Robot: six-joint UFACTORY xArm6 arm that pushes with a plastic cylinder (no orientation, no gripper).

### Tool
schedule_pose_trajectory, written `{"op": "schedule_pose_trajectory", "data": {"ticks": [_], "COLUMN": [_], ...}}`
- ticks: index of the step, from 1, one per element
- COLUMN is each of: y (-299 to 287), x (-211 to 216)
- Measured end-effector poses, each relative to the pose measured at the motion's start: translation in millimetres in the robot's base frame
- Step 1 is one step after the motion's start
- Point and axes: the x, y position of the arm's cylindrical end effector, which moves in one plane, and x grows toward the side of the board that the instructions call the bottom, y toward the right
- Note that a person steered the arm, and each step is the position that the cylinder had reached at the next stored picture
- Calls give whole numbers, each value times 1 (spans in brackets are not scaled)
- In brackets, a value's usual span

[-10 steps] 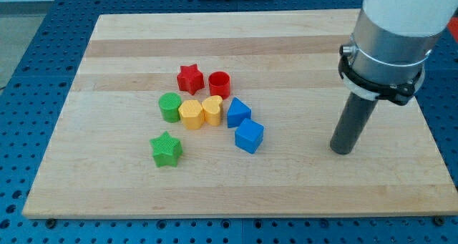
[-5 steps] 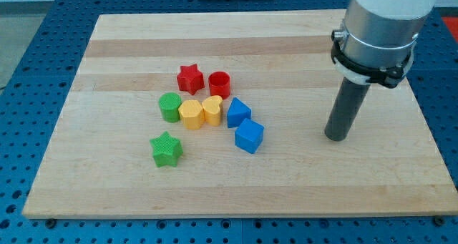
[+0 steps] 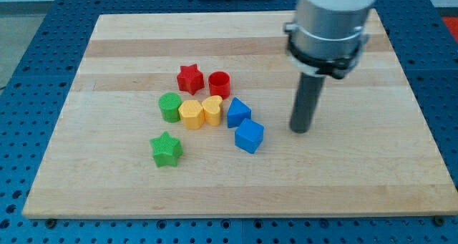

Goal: Place the hexagon diagonally top left to the green star

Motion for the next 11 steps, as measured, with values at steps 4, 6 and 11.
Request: {"op": "schedule_pose_trajectory", "data": {"ticks": [4,6,11], "y": [-160,-174,-268], "x": [-29,2,34]}}
